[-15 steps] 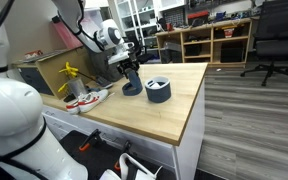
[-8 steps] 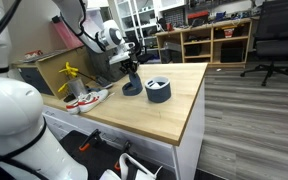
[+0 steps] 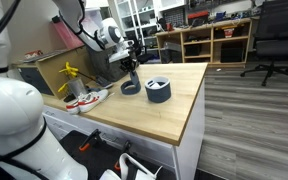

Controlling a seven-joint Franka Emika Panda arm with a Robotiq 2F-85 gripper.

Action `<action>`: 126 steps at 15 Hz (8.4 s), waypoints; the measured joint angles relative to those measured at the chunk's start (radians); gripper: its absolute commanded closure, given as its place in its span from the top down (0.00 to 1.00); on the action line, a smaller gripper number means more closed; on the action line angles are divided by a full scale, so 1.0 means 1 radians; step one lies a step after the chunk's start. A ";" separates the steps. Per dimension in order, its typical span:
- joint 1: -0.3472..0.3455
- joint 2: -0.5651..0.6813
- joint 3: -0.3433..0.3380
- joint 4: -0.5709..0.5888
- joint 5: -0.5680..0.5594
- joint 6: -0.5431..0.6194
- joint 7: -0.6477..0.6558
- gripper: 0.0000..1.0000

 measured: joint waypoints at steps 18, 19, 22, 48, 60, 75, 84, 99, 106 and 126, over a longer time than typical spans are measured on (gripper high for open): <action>-0.133 -0.196 0.003 0.071 0.000 -0.193 -0.705 0.02; -0.140 -0.198 0.003 0.073 0.000 -0.193 -0.743 0.02; -0.155 -0.199 0.003 0.074 0.000 -0.193 -0.858 0.02; -0.249 -0.262 -0.056 -0.062 0.055 -0.115 -1.221 0.02; -0.269 -0.224 -0.075 -0.055 0.150 -0.145 -1.224 0.02; -0.269 -0.171 -0.075 0.015 0.169 -0.141 -1.222 0.02; -0.265 -0.095 -0.067 0.092 0.167 -0.141 -1.222 0.02; -0.265 -0.106 -0.013 0.105 0.225 -0.142 -1.222 0.02; -0.276 -0.146 -0.021 0.104 0.249 -0.163 -1.222 0.02; -0.294 -0.225 -0.063 0.103 0.259 -0.305 -1.279 0.56</action>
